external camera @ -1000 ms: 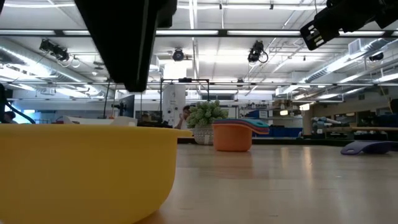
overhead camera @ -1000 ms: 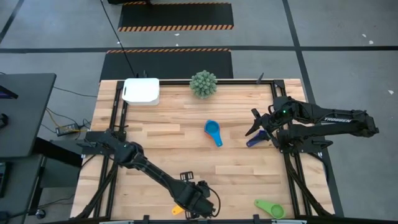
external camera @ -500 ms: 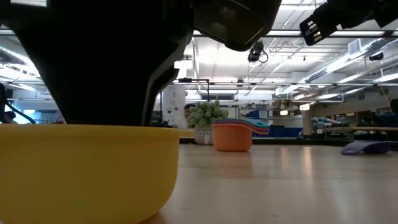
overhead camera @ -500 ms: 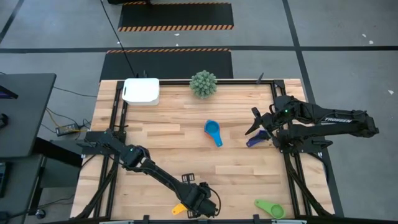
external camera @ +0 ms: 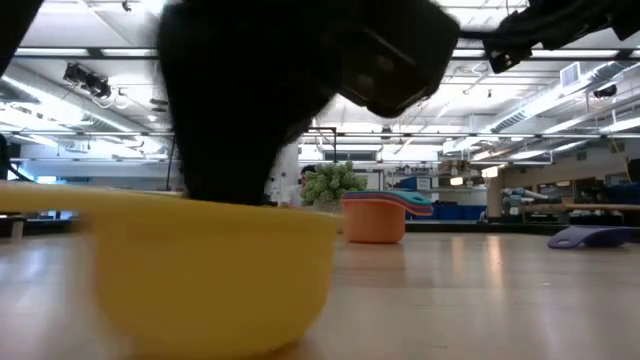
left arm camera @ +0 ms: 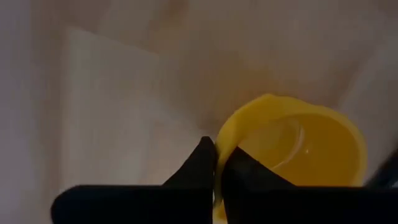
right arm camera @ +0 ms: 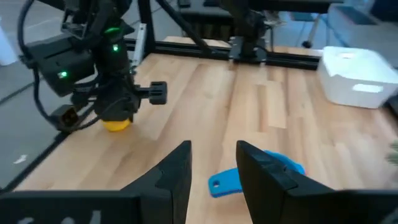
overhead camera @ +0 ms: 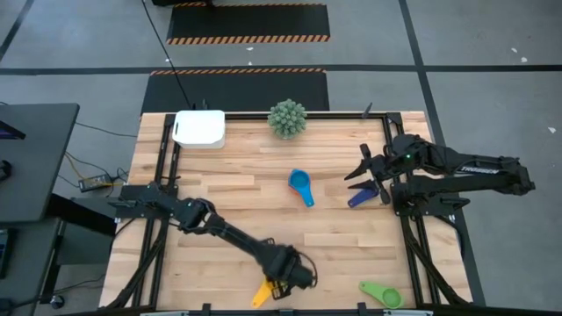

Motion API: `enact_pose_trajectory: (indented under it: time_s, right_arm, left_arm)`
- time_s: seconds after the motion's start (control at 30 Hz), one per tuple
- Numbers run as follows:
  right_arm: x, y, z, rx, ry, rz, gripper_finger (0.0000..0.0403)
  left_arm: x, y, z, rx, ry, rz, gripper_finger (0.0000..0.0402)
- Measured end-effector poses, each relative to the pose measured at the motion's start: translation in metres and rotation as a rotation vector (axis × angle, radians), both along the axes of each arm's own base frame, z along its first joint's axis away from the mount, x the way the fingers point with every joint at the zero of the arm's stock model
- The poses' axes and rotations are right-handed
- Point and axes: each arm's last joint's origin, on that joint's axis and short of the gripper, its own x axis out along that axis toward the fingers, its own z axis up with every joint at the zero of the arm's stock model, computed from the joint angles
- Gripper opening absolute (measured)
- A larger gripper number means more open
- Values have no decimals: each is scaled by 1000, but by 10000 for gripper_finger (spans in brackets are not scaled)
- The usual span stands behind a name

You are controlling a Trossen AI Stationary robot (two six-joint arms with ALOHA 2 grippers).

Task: Nest measuring cups in basket
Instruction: Stack the yellow measuring cup on top of the light blue measuring cup

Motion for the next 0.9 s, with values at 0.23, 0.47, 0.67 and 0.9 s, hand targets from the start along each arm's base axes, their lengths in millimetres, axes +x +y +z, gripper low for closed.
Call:
enact_pose_trajectory:
  time_s: [0.23, 0.47, 0.67, 0.9]
  right_arm:
    - [-8, 0, 0, -49, -2, -44, 132]
    - [-23, 1, -3, -89, 45, -89, 132]
    - [-37, -1, -9, -161, 117, -209, 132]
    - [-42, -1, 2, -165, 82, -217, 132]
  left_arm:
    - [16, 51, 33, -15, -48, 191, 8]
    - [27, 118, 72, -79, -81, 619, 9]
    - [36, 159, 85, -108, -149, 750, 9]
    - [42, 217, 82, -77, -163, 878, 10]
